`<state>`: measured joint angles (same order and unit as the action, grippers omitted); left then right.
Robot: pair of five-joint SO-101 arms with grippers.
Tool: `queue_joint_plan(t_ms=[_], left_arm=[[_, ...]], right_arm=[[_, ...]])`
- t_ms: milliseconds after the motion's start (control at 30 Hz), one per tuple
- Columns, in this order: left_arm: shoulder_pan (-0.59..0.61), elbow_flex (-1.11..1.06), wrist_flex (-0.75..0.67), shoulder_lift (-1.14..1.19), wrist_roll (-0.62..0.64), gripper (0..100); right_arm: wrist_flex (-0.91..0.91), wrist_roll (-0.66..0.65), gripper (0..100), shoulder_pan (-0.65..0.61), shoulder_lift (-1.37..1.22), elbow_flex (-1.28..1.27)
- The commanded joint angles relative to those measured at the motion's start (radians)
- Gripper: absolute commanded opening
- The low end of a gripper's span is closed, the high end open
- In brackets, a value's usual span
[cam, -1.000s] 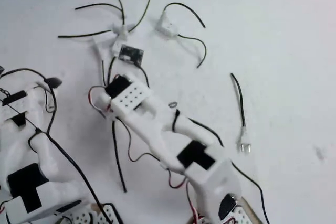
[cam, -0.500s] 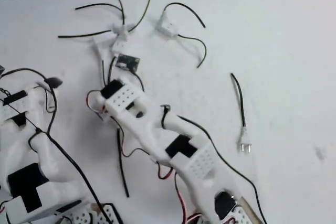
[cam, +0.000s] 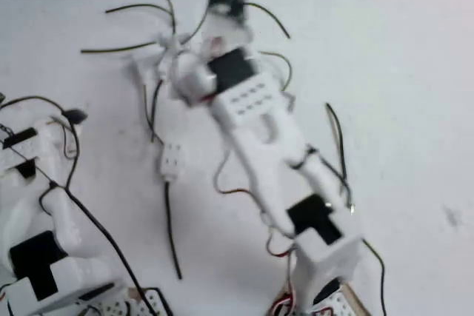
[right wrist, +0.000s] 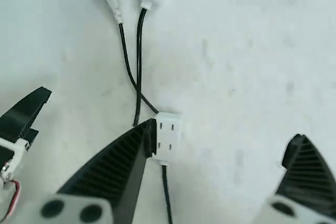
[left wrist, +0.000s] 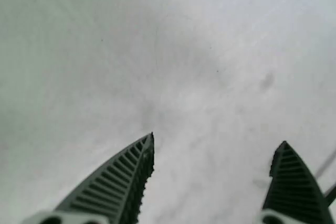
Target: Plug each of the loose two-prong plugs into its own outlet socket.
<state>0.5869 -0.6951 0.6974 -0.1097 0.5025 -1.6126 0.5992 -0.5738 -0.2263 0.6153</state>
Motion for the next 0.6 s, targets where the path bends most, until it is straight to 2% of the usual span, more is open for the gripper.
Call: queue_joint_plan(t_ms=[0, 100, 233, 567], left_arm=[[-0.007, 0.006, -0.017, -0.05, 0.008, 34], [-0.021, 0.005, -0.017, -0.051, 0.003, 34], [-0.021, 0.005, -0.017, -0.051, 0.003, 34], [-0.021, 0.005, -0.017, -0.051, 0.003, 34]], right_arm=[[-0.108, -0.051, 36.9, 0.108, 0.124, 0.043], [-0.107, -0.066, 36.9, 0.205, 0.206, -0.008], [-0.107, -0.187, 36.9, 0.289, 0.354, -0.138], [-0.107, -0.416, 36.9, 0.498, 0.723, -0.677]])
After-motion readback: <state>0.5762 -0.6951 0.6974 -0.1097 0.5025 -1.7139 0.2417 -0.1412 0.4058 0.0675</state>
